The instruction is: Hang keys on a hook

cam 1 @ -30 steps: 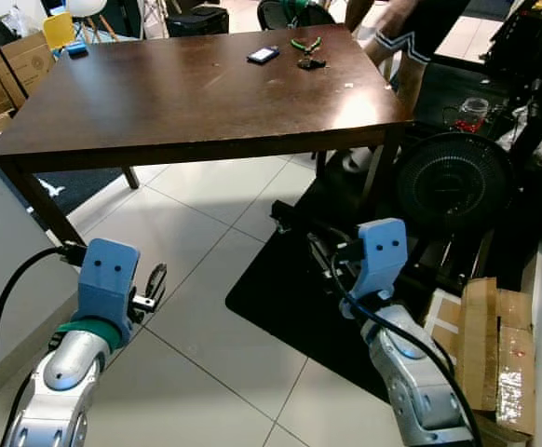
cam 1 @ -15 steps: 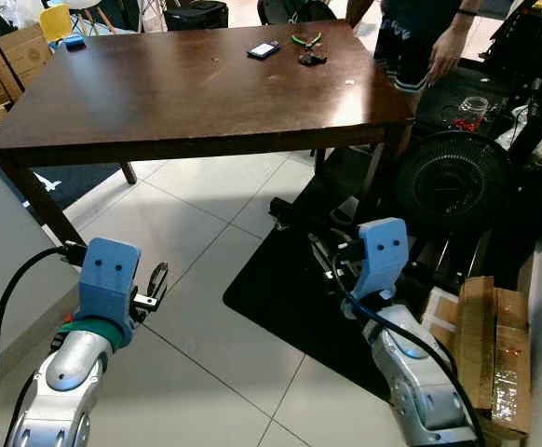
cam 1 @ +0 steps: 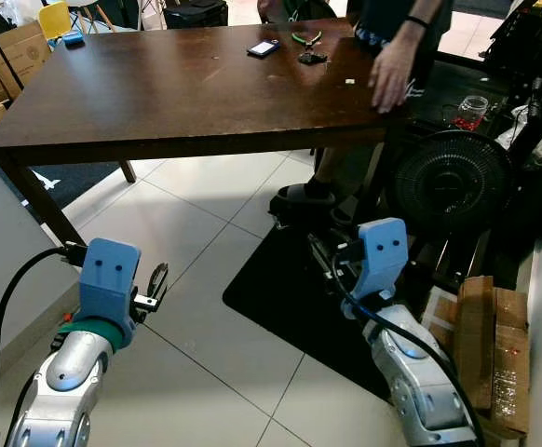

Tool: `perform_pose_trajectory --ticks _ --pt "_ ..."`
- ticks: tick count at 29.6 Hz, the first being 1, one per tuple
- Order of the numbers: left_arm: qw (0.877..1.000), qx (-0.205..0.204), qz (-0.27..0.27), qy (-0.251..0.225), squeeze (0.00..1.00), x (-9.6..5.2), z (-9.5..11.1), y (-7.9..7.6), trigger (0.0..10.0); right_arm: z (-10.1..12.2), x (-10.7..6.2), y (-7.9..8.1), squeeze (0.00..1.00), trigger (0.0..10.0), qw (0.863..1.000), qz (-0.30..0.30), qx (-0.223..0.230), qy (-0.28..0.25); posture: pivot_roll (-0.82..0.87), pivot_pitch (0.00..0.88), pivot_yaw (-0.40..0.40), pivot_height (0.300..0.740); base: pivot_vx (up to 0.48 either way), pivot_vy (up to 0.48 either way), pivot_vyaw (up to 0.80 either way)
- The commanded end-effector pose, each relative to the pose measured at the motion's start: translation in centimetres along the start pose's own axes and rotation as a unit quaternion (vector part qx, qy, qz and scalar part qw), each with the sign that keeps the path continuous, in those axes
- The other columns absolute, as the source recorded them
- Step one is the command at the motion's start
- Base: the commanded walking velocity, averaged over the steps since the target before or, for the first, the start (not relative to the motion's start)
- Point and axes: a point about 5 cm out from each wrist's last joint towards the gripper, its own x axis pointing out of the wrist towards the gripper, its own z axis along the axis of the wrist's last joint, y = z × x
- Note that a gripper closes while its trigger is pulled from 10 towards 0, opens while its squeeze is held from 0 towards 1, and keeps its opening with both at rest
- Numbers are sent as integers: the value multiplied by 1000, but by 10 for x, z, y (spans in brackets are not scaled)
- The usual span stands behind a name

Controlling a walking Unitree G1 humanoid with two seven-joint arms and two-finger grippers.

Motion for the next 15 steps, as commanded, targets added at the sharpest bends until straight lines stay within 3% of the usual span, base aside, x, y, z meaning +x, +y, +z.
perform_pose_trajectory --ticks 1,15 --pt "1000 4 3 10 0 -3 -3 3 10000 -2 -2 2 0 10000 1000 2 8 5 -61 78 123 740 0 0 0" --pt "1000 5 3 12 0 -3 -4 3 10000 -3 -2 2 0 10000 1000 2 9 6 -62 70 124 740 0 0 0"
